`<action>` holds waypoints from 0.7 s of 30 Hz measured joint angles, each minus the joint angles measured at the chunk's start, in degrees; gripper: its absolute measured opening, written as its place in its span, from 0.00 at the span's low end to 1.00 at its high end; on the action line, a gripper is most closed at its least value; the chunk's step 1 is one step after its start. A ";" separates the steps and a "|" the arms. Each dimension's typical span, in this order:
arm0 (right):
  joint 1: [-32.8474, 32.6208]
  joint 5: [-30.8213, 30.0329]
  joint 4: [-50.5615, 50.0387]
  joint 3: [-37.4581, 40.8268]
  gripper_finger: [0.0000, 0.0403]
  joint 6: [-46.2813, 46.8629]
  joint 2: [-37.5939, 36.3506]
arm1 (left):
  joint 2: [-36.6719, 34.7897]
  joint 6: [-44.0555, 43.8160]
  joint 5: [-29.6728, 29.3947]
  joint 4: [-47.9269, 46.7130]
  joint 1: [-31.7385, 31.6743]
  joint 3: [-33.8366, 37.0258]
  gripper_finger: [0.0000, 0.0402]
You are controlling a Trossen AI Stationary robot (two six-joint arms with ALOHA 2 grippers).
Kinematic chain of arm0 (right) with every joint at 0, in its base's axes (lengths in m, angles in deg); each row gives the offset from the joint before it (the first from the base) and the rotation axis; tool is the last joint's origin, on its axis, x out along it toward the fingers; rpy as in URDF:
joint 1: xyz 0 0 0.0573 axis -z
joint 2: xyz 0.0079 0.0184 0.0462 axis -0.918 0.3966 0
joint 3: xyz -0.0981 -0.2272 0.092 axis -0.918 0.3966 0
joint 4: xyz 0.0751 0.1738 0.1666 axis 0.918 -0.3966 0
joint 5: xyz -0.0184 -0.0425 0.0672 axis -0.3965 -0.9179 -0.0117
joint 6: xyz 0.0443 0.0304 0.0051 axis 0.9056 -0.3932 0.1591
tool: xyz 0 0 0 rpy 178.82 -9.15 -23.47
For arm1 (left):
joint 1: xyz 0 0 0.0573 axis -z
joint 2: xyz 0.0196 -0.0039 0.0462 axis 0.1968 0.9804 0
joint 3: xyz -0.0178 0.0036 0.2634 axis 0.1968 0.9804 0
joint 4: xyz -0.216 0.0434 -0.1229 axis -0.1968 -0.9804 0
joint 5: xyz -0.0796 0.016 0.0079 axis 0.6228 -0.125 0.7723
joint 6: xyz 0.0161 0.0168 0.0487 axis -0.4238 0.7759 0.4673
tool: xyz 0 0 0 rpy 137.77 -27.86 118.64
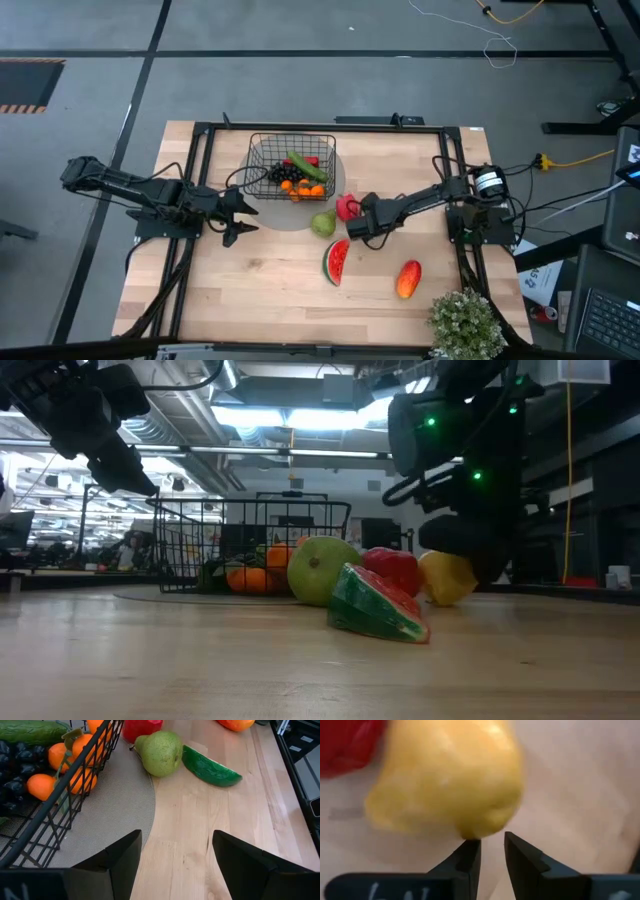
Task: Build produce basket
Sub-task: Put the yellow pear into the wire basket
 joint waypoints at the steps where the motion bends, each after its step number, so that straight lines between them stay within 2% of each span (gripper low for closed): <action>1: 0.43 -1.55 -0.53 0.00 0.22 -0.01 0.00 | 0.00 0.00 0.00 0.02 0.02 0.00 0.60; 8: 2.85 -11.29 -0.10 0.00 0.22 -0.71 0.00 | 0.01 -0.01 0.00 0.00 0.01 0.00 0.60; 12: 3.63 -11.61 -0.81 0.00 0.22 -2.82 -0.02 | 0.02 -0.02 0.00 0.00 0.00 0.00 0.60; 16: 3.74 -4.62 -2.71 0.00 0.22 -0.62 -1.05 | 0.02 0.00 0.00 0.00 0.01 0.00 0.60; 21: 2.35 12.57 -0.40 0.00 0.22 0.02 -2.62 | 0.00 0.00 0.00 0.00 0.00 0.00 0.60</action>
